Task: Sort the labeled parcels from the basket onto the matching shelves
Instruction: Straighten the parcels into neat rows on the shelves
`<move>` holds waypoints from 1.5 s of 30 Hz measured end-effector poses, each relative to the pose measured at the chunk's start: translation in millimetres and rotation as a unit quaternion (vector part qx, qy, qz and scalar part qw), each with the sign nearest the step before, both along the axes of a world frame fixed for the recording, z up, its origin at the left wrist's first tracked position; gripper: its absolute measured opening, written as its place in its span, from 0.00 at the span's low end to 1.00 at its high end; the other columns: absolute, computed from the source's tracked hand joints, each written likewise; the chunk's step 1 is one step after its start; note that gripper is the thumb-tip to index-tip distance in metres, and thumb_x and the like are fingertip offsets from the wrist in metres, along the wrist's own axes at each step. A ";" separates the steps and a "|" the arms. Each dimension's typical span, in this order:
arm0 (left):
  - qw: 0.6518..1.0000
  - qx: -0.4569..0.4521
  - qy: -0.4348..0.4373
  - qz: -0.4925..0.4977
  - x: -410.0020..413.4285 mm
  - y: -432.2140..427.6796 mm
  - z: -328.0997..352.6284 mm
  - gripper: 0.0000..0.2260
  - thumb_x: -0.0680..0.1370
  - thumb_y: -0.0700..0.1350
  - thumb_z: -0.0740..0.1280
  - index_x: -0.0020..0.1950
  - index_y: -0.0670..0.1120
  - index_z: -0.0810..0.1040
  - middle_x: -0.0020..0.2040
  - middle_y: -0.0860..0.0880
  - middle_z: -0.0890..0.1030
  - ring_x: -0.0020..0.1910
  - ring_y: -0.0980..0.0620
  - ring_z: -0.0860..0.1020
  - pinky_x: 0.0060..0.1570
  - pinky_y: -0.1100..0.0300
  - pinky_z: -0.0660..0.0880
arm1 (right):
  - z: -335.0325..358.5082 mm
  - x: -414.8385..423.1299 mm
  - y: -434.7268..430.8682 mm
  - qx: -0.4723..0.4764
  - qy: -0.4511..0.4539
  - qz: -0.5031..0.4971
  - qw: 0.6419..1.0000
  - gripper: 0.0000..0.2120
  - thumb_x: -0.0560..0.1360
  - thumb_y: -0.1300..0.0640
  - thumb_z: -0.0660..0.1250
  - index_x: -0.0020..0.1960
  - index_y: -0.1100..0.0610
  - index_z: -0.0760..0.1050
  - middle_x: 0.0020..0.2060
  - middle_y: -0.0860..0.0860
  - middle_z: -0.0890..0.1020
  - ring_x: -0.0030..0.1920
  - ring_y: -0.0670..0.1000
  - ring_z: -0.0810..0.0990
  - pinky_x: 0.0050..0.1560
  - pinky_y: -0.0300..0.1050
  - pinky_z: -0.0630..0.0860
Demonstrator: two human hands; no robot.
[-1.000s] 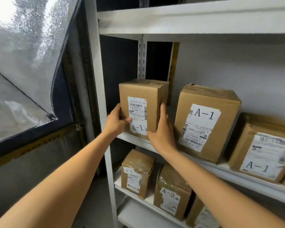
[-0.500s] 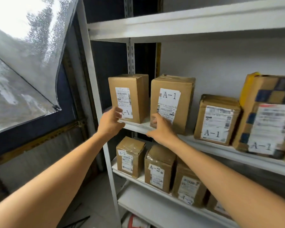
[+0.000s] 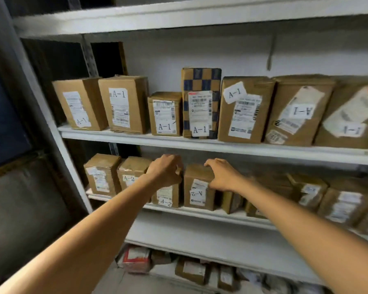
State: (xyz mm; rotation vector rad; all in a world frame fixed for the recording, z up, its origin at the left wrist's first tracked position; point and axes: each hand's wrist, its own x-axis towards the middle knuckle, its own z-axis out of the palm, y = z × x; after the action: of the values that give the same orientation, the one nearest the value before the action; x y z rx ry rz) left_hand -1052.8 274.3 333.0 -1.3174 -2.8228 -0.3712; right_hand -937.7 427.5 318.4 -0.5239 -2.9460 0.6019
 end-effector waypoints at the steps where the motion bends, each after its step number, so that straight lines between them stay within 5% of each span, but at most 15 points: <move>1: 1.000 -0.004 0.000 -0.018 17.1 15.6 -5.6 0.17 0.71 0.45 0.74 0.58 0.49 0.76 0.55 0.49 0.80 0.51 0.50 0.79 0.46 0.57 0.77 | -4.8 21.9 12.7 0.002 -0.002 -0.015 1.000 0.24 0.67 0.58 0.72 0.62 0.56 0.71 0.58 0.53 0.74 0.59 0.55 0.74 0.55 0.45 0.73; 9: 0.990 -0.028 -0.014 -0.139 131.4 146.0 -24.0 0.23 0.70 0.48 0.74 0.64 0.52 0.74 0.58 0.49 0.78 0.53 0.47 0.78 0.50 0.55 0.78 | -23.8 189.9 106.8 0.010 -0.024 -0.168 0.986 0.21 0.67 0.59 0.72 0.58 0.55 0.71 0.56 0.54 0.76 0.55 0.55 0.76 0.52 0.52 0.77; 15: 0.972 -0.036 -0.042 -0.227 206.5 243.3 -46.3 0.19 0.72 0.48 0.73 0.62 0.49 0.75 0.57 0.47 0.79 0.52 0.46 0.79 0.51 0.53 0.78 | -33.3 285.8 177.0 0.011 -0.062 -0.260 0.963 0.28 0.69 0.61 0.72 0.66 0.59 0.68 0.60 0.56 0.75 0.58 0.57 0.76 0.51 0.49 0.76; 19: 0.966 -0.049 -0.049 -0.249 231.4 302.6 -64.0 0.19 0.73 0.47 0.72 0.63 0.49 0.75 0.59 0.47 0.79 0.51 0.47 0.78 0.45 0.58 0.75 | -46.7 315.0 224.2 0.027 -0.118 -0.274 0.954 0.30 0.67 0.60 0.74 0.67 0.56 0.68 0.62 0.54 0.73 0.58 0.57 0.75 0.56 0.52 0.76; 26: 0.964 -0.051 -0.084 -0.248 231.0 392.7 -71.7 0.23 0.71 0.45 0.74 0.65 0.48 0.75 0.60 0.47 0.78 0.56 0.47 0.78 0.54 0.53 0.78 | -37.9 323.5 316.2 0.042 -0.173 -0.264 0.948 0.19 0.71 0.64 0.67 0.61 0.58 0.70 0.57 0.54 0.71 0.57 0.57 0.75 0.54 0.52 0.76; 31: 0.966 -0.068 -0.056 -0.241 234.0 442.8 -90.9 0.23 0.71 0.41 0.73 0.65 0.46 0.75 0.63 0.45 0.76 0.59 0.45 0.76 0.55 0.54 0.77 | -54.6 325.6 361.1 0.033 -0.178 -0.257 0.949 0.21 0.72 0.67 0.64 0.64 0.58 0.68 0.65 0.56 0.68 0.64 0.58 0.71 0.60 0.53 0.72; 34: 0.965 -0.092 -0.031 -0.242 248.8 461.4 -116.5 0.31 0.72 0.38 0.71 0.73 0.47 0.64 0.71 0.43 0.64 0.72 0.42 0.62 0.64 0.52 0.72 | -75.4 330.0 379.3 0.036 -0.209 -0.257 0.943 0.27 0.74 0.68 0.62 0.71 0.58 0.62 0.73 0.57 0.60 0.72 0.59 0.63 0.67 0.53 0.67; 37: 0.967 -0.088 -0.006 -0.239 259.1 484.8 -130.9 0.37 0.74 0.36 0.69 0.77 0.49 0.54 0.74 0.43 0.58 0.74 0.42 0.57 0.67 0.52 0.67 | -91.7 332.0 400.8 0.056 -0.206 -0.276 0.937 0.34 0.76 0.66 0.63 0.77 0.57 0.51 0.77 0.56 0.53 0.75 0.58 0.58 0.70 0.51 0.64; 41: 0.976 -0.076 0.006 -0.202 267.2 517.0 -152.4 0.41 0.74 0.45 0.72 0.78 0.52 0.49 0.78 0.43 0.51 0.77 0.40 0.50 0.74 0.47 0.55 | -123.6 335.9 436.3 0.130 -0.154 -0.253 0.946 0.39 0.75 0.65 0.66 0.78 0.57 0.47 0.76 0.59 0.55 0.72 0.59 0.63 0.65 0.49 0.70; 45: 0.982 -0.069 0.010 -0.175 275.0 528.9 -181.4 0.39 0.74 0.50 0.72 0.78 0.55 0.52 0.79 0.49 0.48 0.77 0.41 0.44 0.75 0.41 0.45 | -154.7 342.7 467.0 0.152 -0.138 -0.211 0.956 0.42 0.75 0.66 0.65 0.79 0.55 0.42 0.77 0.59 0.49 0.76 0.63 0.50 0.71 0.55 0.64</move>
State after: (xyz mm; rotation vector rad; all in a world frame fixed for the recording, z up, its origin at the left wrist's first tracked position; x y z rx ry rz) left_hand -777.8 803.2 151.6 -1.8396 -2.6356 -0.1605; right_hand -595.0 894.5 163.7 -1.2353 -2.9381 0.0260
